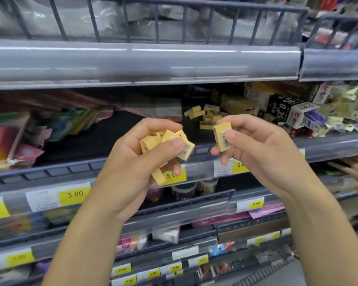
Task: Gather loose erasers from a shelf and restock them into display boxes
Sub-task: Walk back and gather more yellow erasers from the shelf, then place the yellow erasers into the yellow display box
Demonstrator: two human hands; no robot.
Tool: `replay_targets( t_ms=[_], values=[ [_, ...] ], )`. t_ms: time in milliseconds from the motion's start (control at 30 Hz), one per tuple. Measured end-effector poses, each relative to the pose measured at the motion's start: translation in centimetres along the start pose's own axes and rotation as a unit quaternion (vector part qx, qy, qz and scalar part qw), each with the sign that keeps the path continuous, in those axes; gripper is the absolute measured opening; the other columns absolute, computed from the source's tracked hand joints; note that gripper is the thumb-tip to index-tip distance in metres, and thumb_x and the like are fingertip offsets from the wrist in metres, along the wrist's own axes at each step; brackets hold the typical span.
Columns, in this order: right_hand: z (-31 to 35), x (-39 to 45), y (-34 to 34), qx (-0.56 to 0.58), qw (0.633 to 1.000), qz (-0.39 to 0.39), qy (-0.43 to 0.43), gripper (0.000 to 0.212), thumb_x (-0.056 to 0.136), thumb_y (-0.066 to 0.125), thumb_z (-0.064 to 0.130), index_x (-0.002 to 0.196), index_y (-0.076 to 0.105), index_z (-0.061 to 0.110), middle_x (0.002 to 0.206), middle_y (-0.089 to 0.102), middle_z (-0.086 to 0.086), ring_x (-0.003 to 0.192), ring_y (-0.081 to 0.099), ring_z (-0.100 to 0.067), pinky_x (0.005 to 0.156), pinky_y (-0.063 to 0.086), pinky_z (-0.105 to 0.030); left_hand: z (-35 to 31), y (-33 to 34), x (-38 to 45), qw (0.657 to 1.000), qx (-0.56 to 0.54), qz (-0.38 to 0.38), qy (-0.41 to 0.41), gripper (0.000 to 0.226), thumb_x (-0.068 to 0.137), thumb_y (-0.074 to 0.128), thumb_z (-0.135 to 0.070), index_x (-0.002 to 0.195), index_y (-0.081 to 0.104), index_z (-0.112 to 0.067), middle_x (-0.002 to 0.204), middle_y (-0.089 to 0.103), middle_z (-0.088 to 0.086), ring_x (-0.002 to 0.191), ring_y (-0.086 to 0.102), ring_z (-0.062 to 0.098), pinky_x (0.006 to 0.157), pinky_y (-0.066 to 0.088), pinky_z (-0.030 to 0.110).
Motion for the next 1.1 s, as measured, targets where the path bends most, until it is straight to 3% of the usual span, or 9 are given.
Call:
replay_targets(
  t_ms=[200,300,367,433,533,700,800,933,1100],
  values=[
    [-8.9,-9.6,1.2,0.028,0.987,-0.05,0.149,0.023,0.09,0.068,0.016,0.111,0.072,0.01,0.089,0.07,-0.009,0.077,0.066,-0.026,0.06,0.05,-0.031,9.0,-1.4,-7.6,0.989,-0.013,-0.024,-0.146,0.051,0.068,0.094,-0.047,0.108,0.076,-0.021,0.097,0.075,0.007,0.075,0.069,0.019,0.064,0.057,0.029],
    [-15.3,-15.5,1.5,0.028,0.96,-0.083,0.265,0.025,0.086,0.072,0.025,0.11,0.073,0.016,0.091,0.069,-0.011,0.078,0.063,-0.027,0.062,0.048,-0.035,15.4,-2.8,-11.8,0.964,-0.002,-0.061,-0.261,0.06,0.059,0.097,-0.052,0.107,0.077,-0.021,0.098,0.078,0.004,0.082,0.073,0.019,0.087,0.054,0.053],
    [-19.3,-19.6,1.6,0.023,0.934,-0.115,0.336,0.023,0.083,0.075,0.026,0.105,0.075,0.02,0.088,0.069,-0.01,0.076,0.064,-0.024,0.062,0.048,-0.032,19.4,-3.8,-14.9,0.937,0.002,-0.084,-0.339,0.055,0.06,0.097,-0.047,0.105,0.077,-0.023,0.102,0.079,0.007,0.086,0.075,0.02,0.102,0.05,0.061],
    [-22.6,-23.4,1.7,0.036,0.908,-0.156,0.387,0.019,0.082,0.079,0.021,0.101,0.077,0.018,0.082,0.068,-0.011,0.072,0.061,-0.022,0.058,0.047,-0.028,23.0,-4.8,-18.1,0.91,-0.012,-0.121,-0.396,0.044,0.065,0.096,-0.033,0.103,0.078,-0.019,0.107,0.077,0.018,0.086,0.074,0.023,0.099,0.055,0.055],
    [-26.2,-28.1,1.8,0.052,0.874,-0.19,0.445,0.019,0.076,0.077,0.025,0.094,0.079,0.018,0.08,0.067,-0.011,0.067,0.059,-0.02,0.054,0.047,-0.025,26.9,-5.8,-23.0,0.88,-0.035,-0.175,-0.44,0.026,0.079,0.086,-0.011,0.104,0.077,-0.008,0.111,0.076,0.023,0.084,0.074,0.02,0.075,0.063,0.031],
    [-29.6,-33.5,1.7,0.055,0.836,-0.184,0.514,0.008,0.088,0.073,0.01,0.091,0.078,0.015,0.081,0.071,-0.006,0.063,0.064,-0.016,0.054,0.047,-0.025,29.3,-6.7,-29.7,0.851,-0.058,-0.233,-0.467,0.02,0.076,0.087,-0.009,0.094,0.079,-0.01,0.097,0.077,0.015,0.08,0.075,0.02,0.07,0.061,0.026],
    [-30.5,-34.8,2.0,0.035,0.835,-0.145,0.53,0.009,0.09,0.071,0.009,0.097,0.075,0.011,0.082,0.072,-0.005,0.065,0.065,-0.016,0.056,0.047,-0.024,29.2,-7.0,-32.6,0.846,-0.059,-0.266,-0.458,0.038,0.064,0.098,-0.021,0.097,0.08,-0.013,0.1,0.078,0.017,0.087,0.077,0.024,0.075,0.062,0.03],
    [-31.1,-35.4,2.9,-0.013,0.842,-0.072,0.535,0.01,0.092,0.069,0.008,0.102,0.073,0.01,0.079,0.069,-0.004,0.069,0.062,-0.019,0.057,0.047,-0.025,28.0,-6.6,-36.7,0.833,-0.064,-0.337,-0.434,0.046,0.059,0.1,-0.024,0.098,0.079,-0.011,0.097,0.076,0.016,0.089,0.075,0.024,0.079,0.062,0.032],
    [-31.1,-35.4,5.3,-0.055,0.843,0.06,0.532,0.008,0.092,0.07,0.013,0.1,0.074,0.014,0.084,0.071,-0.005,0.072,0.063,-0.018,0.06,0.047,-0.029,25.3,-5.0,-43.0,0.809,-0.065,-0.424,-0.402,0.031,0.073,0.092,-0.016,0.101,0.078,-0.011,0.095,0.073,0.009,0.089,0.073,0.022,0.083,0.061,0.033]
  ],
)
Point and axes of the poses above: each hand's wrist, its own x-axis towards the middle knuckle, its own y-axis out of the palm, z = x × y, the point moved 5 cm from there along x, towards the middle knuckle
